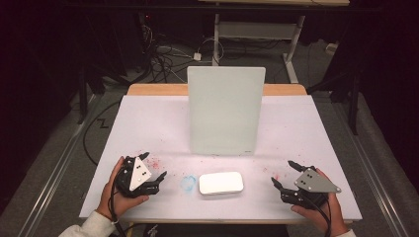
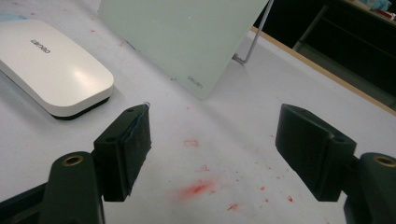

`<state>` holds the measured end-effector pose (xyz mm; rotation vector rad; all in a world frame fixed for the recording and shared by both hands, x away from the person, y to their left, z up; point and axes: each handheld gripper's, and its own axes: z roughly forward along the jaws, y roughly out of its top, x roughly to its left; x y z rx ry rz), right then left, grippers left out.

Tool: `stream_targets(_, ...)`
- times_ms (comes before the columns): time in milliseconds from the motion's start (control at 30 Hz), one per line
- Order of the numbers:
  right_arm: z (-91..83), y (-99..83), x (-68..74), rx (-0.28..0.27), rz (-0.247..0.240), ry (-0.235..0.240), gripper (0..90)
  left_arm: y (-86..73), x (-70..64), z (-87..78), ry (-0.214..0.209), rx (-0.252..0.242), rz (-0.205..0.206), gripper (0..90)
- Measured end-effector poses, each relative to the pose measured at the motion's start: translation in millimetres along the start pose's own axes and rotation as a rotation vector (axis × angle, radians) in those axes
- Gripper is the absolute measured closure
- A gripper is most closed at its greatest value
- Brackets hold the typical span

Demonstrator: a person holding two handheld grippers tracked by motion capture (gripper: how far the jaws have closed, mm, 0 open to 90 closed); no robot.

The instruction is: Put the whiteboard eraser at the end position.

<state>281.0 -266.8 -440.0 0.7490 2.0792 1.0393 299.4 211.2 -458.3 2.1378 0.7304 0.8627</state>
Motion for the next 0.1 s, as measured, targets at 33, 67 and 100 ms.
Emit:
stream_targets(33,-0.1,0.0,-0.3,0.0,0.002,0.001,27.0,0.0,0.1,0.4,-0.001,0.002,-0.001,18.3)
stream_targets(67,0.0,0.1,-0.6,0.0,0.002,0.002,27.0,0.0,0.2,0.7,-0.001,0.004,-0.001,18.4)
stream_targets(100,0.0,0.2,-0.6,-0.001,0.002,0.002,27.0,0.1,0.4,0.9,-0.001,0.005,-0.001,18.4)
